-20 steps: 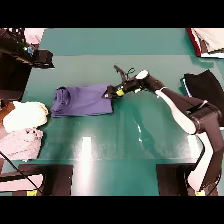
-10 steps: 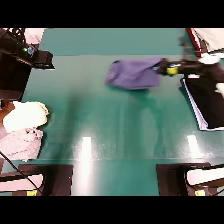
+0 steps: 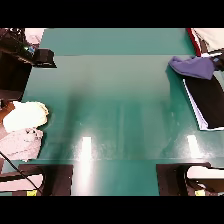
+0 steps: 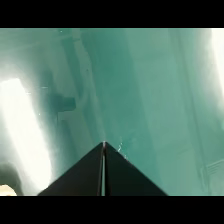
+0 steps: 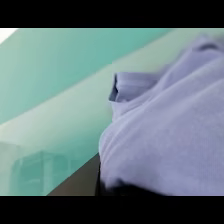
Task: Fold the shirts.
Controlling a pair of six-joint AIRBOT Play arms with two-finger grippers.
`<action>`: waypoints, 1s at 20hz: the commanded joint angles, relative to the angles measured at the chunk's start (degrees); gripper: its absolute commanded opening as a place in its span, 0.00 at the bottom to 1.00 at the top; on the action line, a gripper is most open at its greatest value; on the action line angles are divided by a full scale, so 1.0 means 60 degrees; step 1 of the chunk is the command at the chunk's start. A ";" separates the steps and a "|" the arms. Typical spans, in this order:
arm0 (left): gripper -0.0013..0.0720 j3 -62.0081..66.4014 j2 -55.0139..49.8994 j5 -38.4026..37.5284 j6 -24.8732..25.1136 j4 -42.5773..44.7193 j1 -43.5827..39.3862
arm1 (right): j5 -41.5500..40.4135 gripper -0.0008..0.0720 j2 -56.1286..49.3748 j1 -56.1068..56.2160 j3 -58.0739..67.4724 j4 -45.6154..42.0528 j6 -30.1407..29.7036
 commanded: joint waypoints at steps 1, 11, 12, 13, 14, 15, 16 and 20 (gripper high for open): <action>0.05 -0.0004 -0.0004 -0.0007 -0.0219 -0.0044 0.0004 | -0.0127 0.03 -0.0098 -0.0310 0.0856 -0.0047 0.0011; 0.05 -0.0004 -0.0004 -0.0011 -0.0219 -0.0036 0.0004 | 0.1832 0.04 0.0962 -0.1016 0.2313 -0.1621 0.1016; 0.05 -0.0004 -0.0004 -0.0004 -0.0219 -0.0036 0.0004 | 0.2149 0.03 0.1086 -0.1082 0.2313 -0.1818 0.1027; 0.05 -0.0004 0.0000 -0.0015 -0.0219 -0.0033 0.0004 | 0.2419 0.03 0.1191 -0.1100 0.2310 -0.1861 0.1089; 0.05 -0.0004 -0.0004 -0.0018 -0.0215 -0.0029 0.0004 | 0.2626 0.03 0.1282 -0.1133 0.2310 -0.1923 0.1290; 0.05 -0.0004 0.0000 -0.0022 -0.0215 -0.0033 0.0004 | 0.2885 0.04 0.1392 -0.1133 0.2310 -0.2255 0.1559; 0.05 -0.0004 0.0000 -0.0026 -0.0208 -0.0029 0.0004 | 0.3173 0.04 0.1483 -0.1129 0.2310 -0.2634 0.1701; 0.05 -0.0004 0.0000 -0.0022 0.0040 -0.0029 0.0004 | 0.4594 0.04 0.1705 -0.1111 0.2291 -0.4473 0.2758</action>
